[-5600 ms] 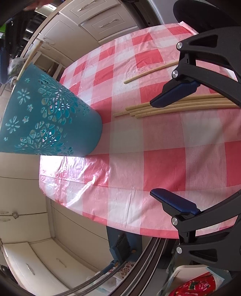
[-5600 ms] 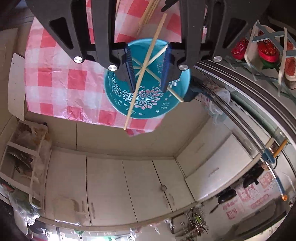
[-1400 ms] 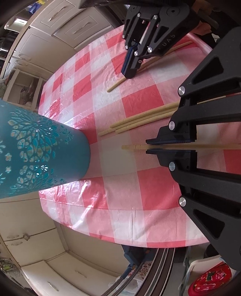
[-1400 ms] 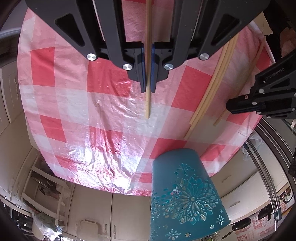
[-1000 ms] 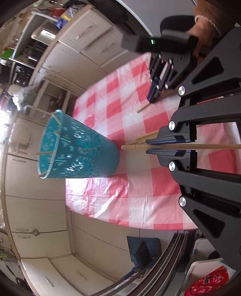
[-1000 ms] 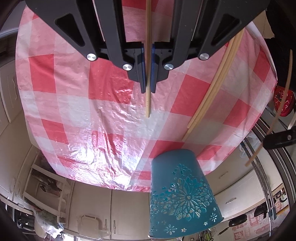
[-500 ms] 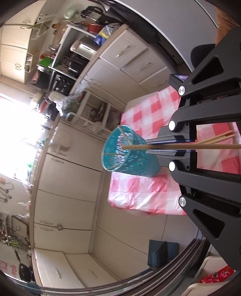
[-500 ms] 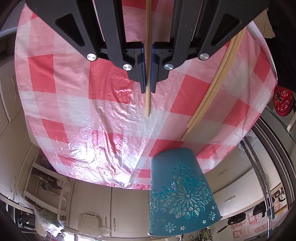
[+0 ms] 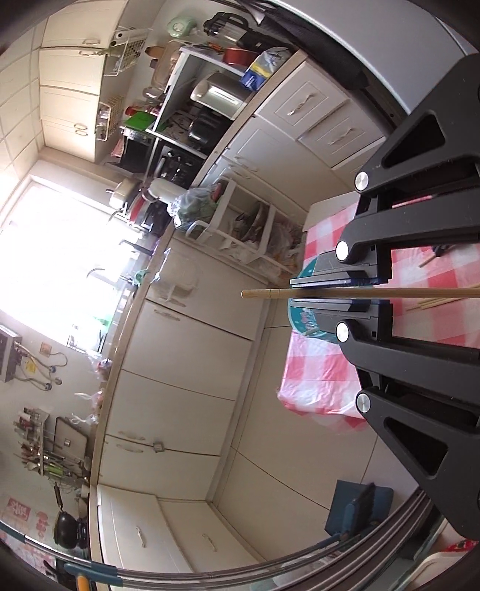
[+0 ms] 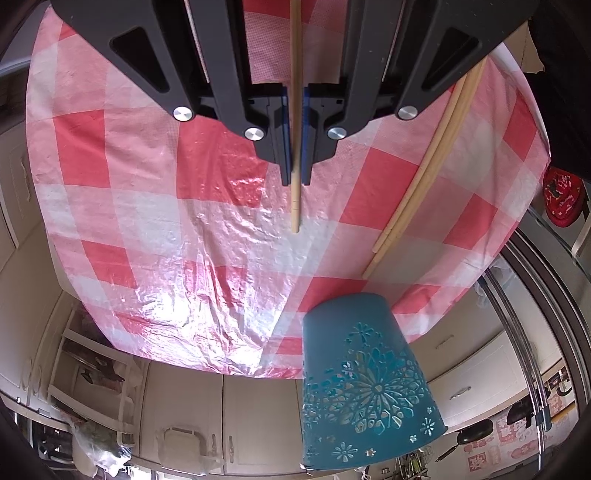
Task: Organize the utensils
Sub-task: 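Lift the left tool's chopstick over the basket and open to drop it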
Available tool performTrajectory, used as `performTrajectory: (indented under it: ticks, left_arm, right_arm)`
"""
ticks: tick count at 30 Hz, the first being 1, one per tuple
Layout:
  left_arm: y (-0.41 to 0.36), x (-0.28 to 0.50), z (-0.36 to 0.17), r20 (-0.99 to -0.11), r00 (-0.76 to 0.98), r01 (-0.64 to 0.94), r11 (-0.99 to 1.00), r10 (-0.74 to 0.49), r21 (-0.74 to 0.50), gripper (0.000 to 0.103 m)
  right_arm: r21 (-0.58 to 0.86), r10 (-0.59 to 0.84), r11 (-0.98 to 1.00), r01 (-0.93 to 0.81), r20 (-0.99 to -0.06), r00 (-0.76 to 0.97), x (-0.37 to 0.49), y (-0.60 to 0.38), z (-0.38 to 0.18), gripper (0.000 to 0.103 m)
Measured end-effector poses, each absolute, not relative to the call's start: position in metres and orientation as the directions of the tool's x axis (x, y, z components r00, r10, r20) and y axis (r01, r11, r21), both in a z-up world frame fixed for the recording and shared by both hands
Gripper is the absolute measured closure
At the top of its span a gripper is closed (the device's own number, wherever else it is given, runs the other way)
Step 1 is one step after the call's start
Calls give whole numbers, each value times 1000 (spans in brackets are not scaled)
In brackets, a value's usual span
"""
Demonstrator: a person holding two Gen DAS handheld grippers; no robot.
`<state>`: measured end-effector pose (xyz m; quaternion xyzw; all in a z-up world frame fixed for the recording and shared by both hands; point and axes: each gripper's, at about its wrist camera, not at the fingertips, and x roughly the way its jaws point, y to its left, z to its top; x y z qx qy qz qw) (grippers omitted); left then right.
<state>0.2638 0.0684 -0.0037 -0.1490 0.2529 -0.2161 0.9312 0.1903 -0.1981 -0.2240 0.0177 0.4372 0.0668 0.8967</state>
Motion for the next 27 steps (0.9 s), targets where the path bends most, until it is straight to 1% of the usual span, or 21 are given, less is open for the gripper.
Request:
performTrajectory:
  ticks: [5,13,23,27]
  left_arm:
    - [57,290,-7,-392,793,306,861,-467,-407,98]
    - [22,338,-10,-360,826,294,876,-434,-382,98]
    - [-9,415,-44,-330,889,200,917,-317,-345,98]
    - [-14,426,-57,-325,895,197,926,-304,-323,98]
  right_arm:
    - [106,146,989,-101,-781,607,191,-200,-224,97]
    - [142,169,986,-93,-780,603,193,-203,-224,97]
    - [122,165,986,-112,-778,606,194,-201,-225,97]
    - [116,165,986,-118,-777,608,196,-200,-225,97]
